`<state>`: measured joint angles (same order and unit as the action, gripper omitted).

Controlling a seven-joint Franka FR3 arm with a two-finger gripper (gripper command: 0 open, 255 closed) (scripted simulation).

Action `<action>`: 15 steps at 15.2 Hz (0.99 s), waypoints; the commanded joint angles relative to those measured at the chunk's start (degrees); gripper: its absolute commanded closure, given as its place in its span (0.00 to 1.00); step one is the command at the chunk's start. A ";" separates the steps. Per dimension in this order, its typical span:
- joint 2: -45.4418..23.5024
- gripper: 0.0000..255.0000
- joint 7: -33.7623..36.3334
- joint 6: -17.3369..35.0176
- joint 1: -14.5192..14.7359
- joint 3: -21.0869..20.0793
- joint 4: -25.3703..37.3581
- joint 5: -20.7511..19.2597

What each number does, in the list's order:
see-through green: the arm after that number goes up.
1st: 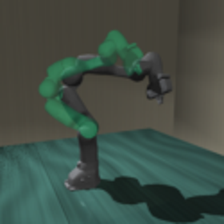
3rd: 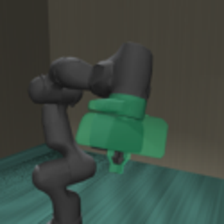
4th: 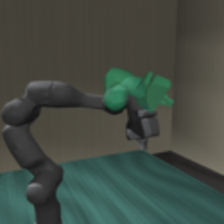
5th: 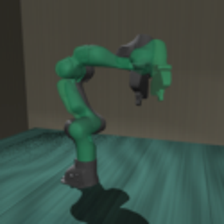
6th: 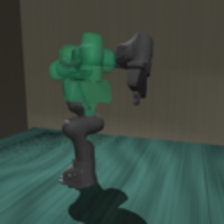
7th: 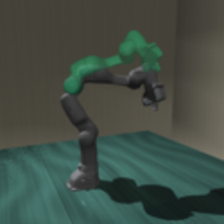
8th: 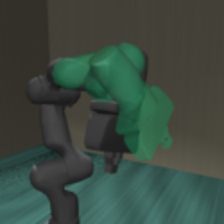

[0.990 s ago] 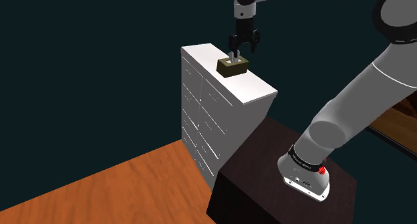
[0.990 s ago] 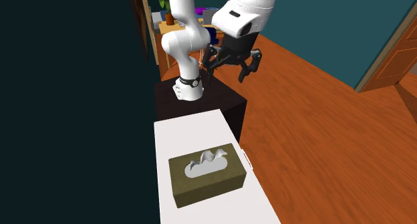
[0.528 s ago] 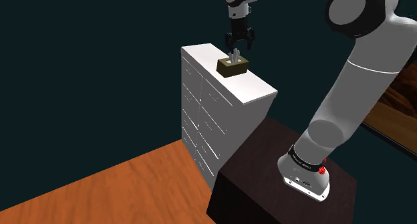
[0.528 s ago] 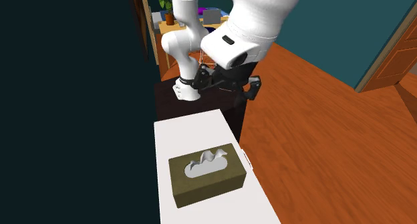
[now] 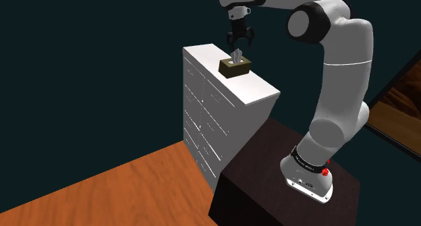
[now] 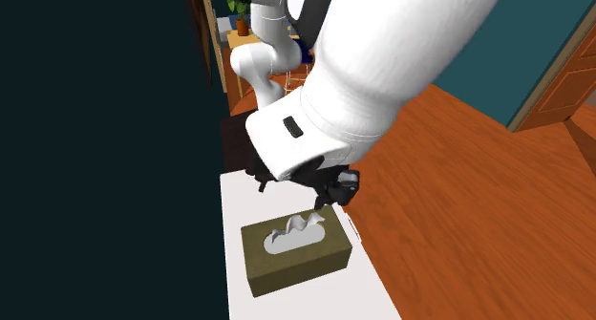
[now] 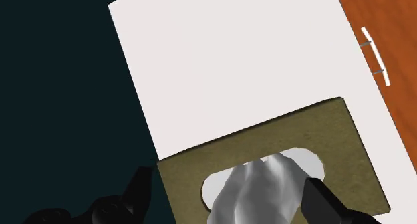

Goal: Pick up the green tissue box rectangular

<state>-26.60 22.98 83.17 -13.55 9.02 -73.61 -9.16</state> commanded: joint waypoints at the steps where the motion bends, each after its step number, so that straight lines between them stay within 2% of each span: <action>1: -6.62 0.00 0.32 -3.29 -1.11 0.73 9.37 0.22; 3: -13.89 0.00 0.18 -7.48 -2.75 1.52 20.41 0.52; 11: -12.71 0.00 1.57 -1.02 -2.47 1.30 12.61 0.50; 13: -12.70 0.00 1.58 -1.01 -2.47 1.30 12.60 0.50; 14: -12.74 1.00 1.62 -0.93 -2.45 1.28 12.54 0.51; 15: -12.79 1.00 1.63 -1.02 -2.44 1.28 12.69 0.52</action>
<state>-39.23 24.60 82.06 -16.09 10.43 -60.83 -9.20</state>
